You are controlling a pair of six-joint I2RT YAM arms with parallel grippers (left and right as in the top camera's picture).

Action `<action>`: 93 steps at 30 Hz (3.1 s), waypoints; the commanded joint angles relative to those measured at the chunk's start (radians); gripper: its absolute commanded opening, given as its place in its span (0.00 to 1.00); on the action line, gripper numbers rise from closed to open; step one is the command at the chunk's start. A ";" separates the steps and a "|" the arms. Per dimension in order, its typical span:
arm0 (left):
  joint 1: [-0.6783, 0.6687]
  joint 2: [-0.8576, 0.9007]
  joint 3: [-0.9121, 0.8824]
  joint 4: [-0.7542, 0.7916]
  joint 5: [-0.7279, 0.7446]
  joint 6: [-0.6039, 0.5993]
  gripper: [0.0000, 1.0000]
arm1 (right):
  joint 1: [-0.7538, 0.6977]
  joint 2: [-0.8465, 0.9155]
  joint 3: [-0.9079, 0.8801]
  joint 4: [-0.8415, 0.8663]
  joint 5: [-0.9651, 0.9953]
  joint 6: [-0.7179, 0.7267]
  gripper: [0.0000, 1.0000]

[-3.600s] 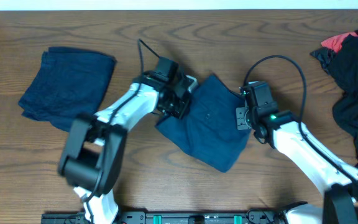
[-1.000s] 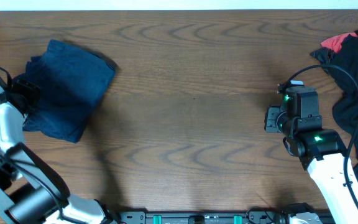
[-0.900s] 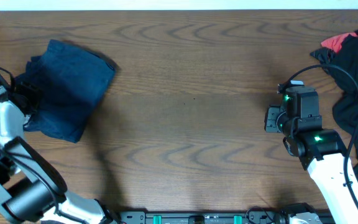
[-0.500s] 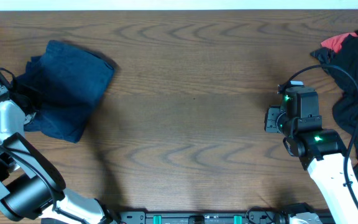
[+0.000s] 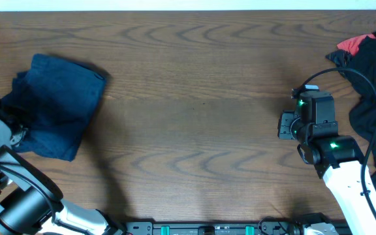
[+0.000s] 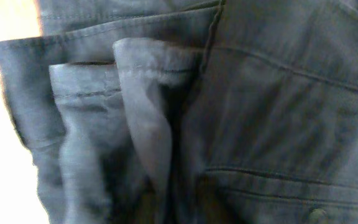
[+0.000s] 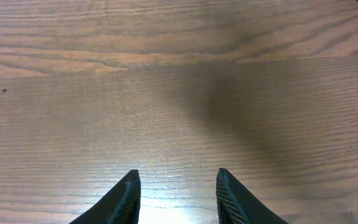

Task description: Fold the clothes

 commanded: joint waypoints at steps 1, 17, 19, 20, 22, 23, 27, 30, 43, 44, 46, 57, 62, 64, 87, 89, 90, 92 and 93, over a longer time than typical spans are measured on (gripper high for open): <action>0.007 0.002 -0.004 -0.013 -0.019 -0.027 0.80 | -0.009 -0.003 -0.003 -0.005 -0.005 -0.011 0.39; -0.026 -0.284 -0.003 -0.038 0.047 -0.052 0.98 | -0.009 -0.002 -0.003 -0.013 -0.011 -0.010 0.99; -0.061 -0.324 -0.003 -0.038 0.084 -0.045 0.98 | -0.009 -0.002 -0.003 -0.002 -0.031 -0.011 0.99; -0.086 -0.339 -0.003 -0.037 0.092 -0.029 0.98 | -0.009 -0.002 -0.003 0.009 -0.036 -0.010 0.99; -0.167 -0.365 -0.003 -0.037 0.090 0.034 0.98 | -0.009 0.000 -0.003 0.044 -0.042 -0.005 0.99; -0.208 -0.370 -0.003 -0.038 0.089 0.069 0.98 | -0.009 0.000 -0.003 0.063 -0.042 0.002 0.99; -0.394 -0.364 -0.003 -0.053 0.089 0.184 0.98 | -0.009 0.000 -0.003 0.140 -0.041 0.008 0.97; -0.539 -0.354 -0.003 -0.091 0.067 0.230 0.98 | -0.009 0.000 -0.003 0.215 -0.041 0.008 0.96; -0.937 -0.353 -0.003 -0.483 -0.088 0.310 0.98 | -0.009 -0.002 -0.003 0.257 -0.037 0.023 0.95; -0.948 -0.361 -0.003 -0.505 -0.088 0.316 0.98 | -0.009 -0.005 -0.003 0.238 -0.030 0.035 0.95; -0.971 -0.387 -0.004 -0.530 -0.103 0.319 0.98 | -0.008 -0.016 -0.003 0.193 -0.010 0.060 0.99; -1.100 -0.732 -0.096 -0.370 -0.185 0.331 0.98 | 0.063 -0.239 -0.048 0.079 0.115 0.151 0.99; -1.099 -0.880 -0.246 -0.309 -0.184 0.334 0.98 | 0.118 -0.403 -0.154 0.118 0.185 0.154 0.99; -1.099 -0.931 -0.308 -0.294 -0.184 0.329 0.98 | 0.125 -0.463 -0.205 0.141 0.185 0.153 0.99; -1.099 -0.861 -0.410 -0.217 -0.184 0.311 0.98 | 0.124 -0.520 -0.311 0.001 0.151 0.154 0.99; -1.099 -0.843 -0.410 -0.217 -0.184 0.311 0.98 | 0.124 -0.520 -0.311 -0.014 0.151 0.154 0.99; -1.099 -0.836 -0.410 -0.218 -0.184 0.311 0.98 | 0.124 -0.520 -0.311 -0.019 0.151 0.154 0.99; -1.099 -0.819 -0.410 -0.218 -0.184 0.311 0.98 | 0.124 -0.520 -0.311 -0.028 0.151 0.154 0.99; -1.099 -0.813 -0.410 -0.217 -0.184 0.311 0.98 | 0.124 -0.520 -0.311 -0.030 0.151 0.154 0.99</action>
